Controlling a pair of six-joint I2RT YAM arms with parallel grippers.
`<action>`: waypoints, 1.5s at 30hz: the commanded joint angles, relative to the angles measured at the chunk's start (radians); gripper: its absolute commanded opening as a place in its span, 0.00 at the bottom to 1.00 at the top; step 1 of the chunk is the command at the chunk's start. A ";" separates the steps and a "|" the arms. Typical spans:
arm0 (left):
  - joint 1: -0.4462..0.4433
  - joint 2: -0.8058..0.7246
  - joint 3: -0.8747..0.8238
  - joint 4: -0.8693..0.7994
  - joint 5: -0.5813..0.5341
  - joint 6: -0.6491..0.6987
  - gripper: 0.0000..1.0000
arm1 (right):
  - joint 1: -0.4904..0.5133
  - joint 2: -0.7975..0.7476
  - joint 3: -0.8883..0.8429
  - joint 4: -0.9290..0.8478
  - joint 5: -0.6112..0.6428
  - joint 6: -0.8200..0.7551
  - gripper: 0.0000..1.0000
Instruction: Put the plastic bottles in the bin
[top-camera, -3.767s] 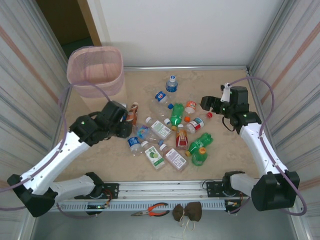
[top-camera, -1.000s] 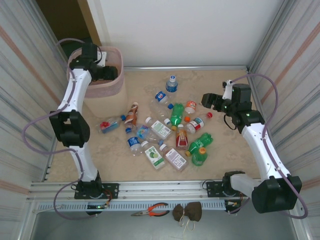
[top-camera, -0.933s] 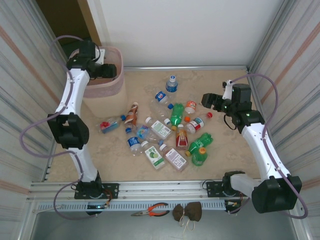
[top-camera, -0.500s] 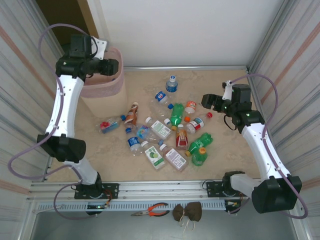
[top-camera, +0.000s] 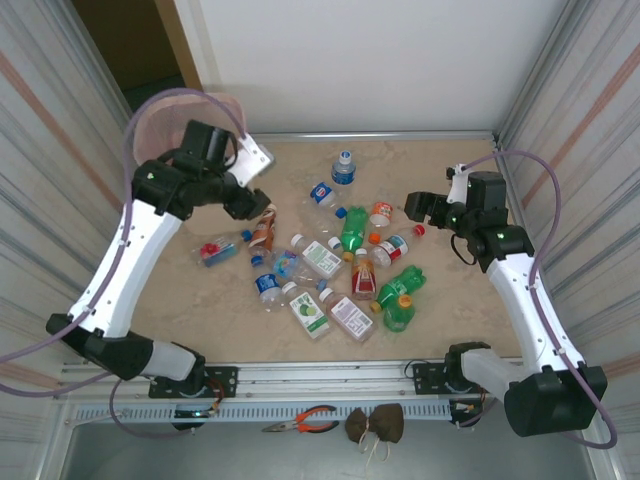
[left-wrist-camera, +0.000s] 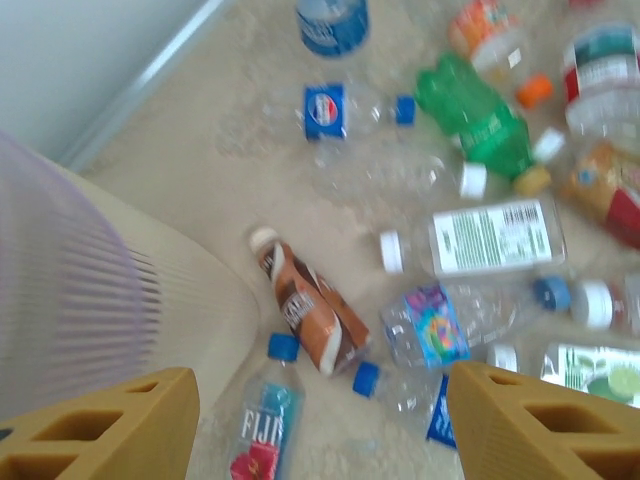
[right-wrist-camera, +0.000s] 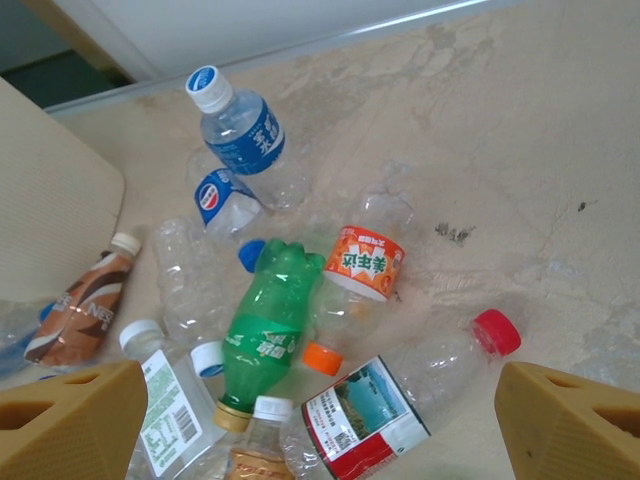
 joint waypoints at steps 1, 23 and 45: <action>-0.031 -0.043 -0.093 -0.021 -0.080 0.093 0.67 | -0.004 -0.020 0.001 -0.023 -0.005 -0.027 0.89; -0.019 -0.108 -0.751 0.310 -0.376 0.162 0.75 | -0.018 0.022 0.033 -0.009 -0.020 -0.034 0.89; 0.200 0.087 -0.737 0.433 -0.463 0.263 0.80 | -0.024 0.048 0.040 0.017 -0.037 -0.030 0.89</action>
